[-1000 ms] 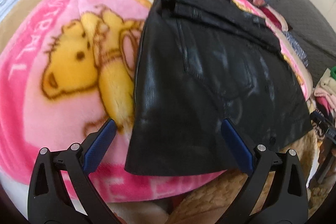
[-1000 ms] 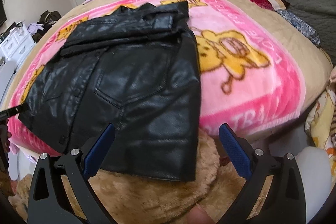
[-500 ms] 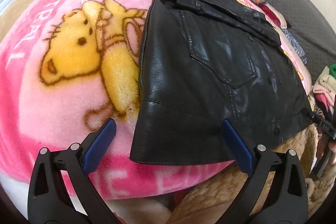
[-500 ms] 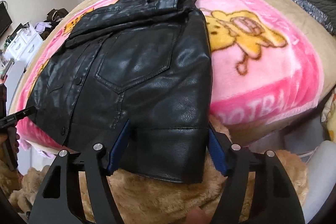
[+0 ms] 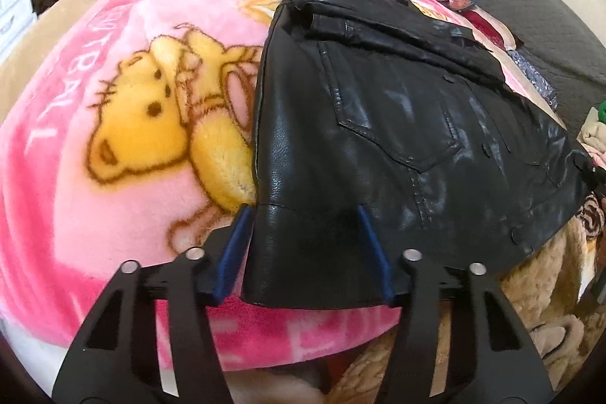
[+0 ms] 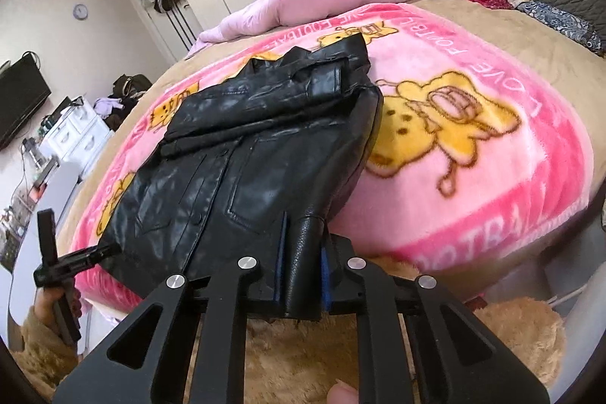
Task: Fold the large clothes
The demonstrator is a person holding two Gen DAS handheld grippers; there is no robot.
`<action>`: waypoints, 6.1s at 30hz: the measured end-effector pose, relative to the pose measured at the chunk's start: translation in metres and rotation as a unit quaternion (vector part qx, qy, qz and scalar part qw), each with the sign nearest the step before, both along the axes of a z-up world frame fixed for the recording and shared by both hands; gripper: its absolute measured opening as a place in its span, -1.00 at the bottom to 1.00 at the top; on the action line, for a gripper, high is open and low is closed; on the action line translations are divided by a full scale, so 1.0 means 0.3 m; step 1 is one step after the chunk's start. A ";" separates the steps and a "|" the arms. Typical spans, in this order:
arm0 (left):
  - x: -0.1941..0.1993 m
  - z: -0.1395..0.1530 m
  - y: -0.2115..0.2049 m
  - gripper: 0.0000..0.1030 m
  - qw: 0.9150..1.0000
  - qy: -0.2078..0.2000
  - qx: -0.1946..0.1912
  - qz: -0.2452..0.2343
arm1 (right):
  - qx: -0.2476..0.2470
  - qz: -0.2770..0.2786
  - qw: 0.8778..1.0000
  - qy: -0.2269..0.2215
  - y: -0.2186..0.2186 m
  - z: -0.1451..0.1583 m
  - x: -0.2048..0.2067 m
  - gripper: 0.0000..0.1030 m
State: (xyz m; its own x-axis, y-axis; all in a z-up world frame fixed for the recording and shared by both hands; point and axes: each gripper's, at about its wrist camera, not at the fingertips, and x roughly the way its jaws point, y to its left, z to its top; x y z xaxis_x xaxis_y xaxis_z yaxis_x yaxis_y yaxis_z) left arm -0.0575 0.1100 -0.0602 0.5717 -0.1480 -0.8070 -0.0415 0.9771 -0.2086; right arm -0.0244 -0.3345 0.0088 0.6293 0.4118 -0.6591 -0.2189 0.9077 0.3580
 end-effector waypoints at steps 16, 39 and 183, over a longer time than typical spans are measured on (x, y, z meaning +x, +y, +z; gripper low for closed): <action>0.073 0.197 0.074 -0.86 0.991 -0.087 -0.101 0.005 | 0.066 -0.018 0.997 -0.044 -0.050 0.128 0.069 -0.76; 0.349 0.444 0.071 -0.85 0.968 -0.203 -0.140 0.034 | 0.124 -0.031 0.988 -0.091 -0.098 0.256 0.330 -0.76; 0.929 0.282 -0.184 0.81 0.984 -0.174 0.000 0.036 | -0.074 -0.031 0.988 -0.134 0.040 0.199 0.883 0.60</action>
